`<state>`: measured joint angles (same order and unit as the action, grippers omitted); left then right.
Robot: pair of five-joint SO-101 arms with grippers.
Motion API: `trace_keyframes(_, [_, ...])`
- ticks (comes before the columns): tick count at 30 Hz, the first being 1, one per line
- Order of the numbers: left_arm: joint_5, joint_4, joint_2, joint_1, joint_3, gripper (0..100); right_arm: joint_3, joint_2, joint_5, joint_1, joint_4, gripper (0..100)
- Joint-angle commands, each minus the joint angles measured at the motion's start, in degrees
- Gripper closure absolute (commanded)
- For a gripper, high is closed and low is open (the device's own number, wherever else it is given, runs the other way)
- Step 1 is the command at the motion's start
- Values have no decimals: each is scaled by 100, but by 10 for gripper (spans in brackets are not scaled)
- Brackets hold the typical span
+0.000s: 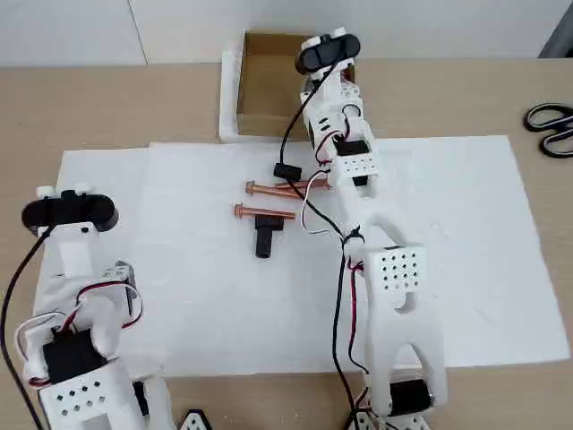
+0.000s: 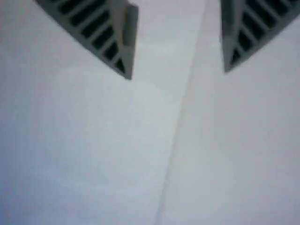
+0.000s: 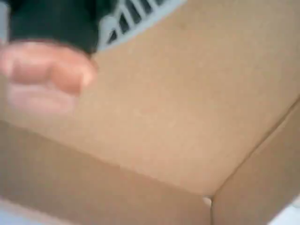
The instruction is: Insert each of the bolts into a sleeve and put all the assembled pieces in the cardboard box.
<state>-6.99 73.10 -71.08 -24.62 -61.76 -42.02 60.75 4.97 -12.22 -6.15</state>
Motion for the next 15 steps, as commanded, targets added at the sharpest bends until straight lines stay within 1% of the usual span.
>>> trace_keyframes(1, [-9,9,-26,9,13,880,-589,-57,44,-40,101,888])
trace_keyframes(3, [-9,9,-26,9,13,880,-615,-40,44,-40,66,839])
trace_keyframes(5, [-9,9,-26,9,13,880,-642,-57,44,-40,-84,813])
trace_keyframes(15, [-9,9,-26,9,13,880,-1363,-66,44,-13,-558,811])
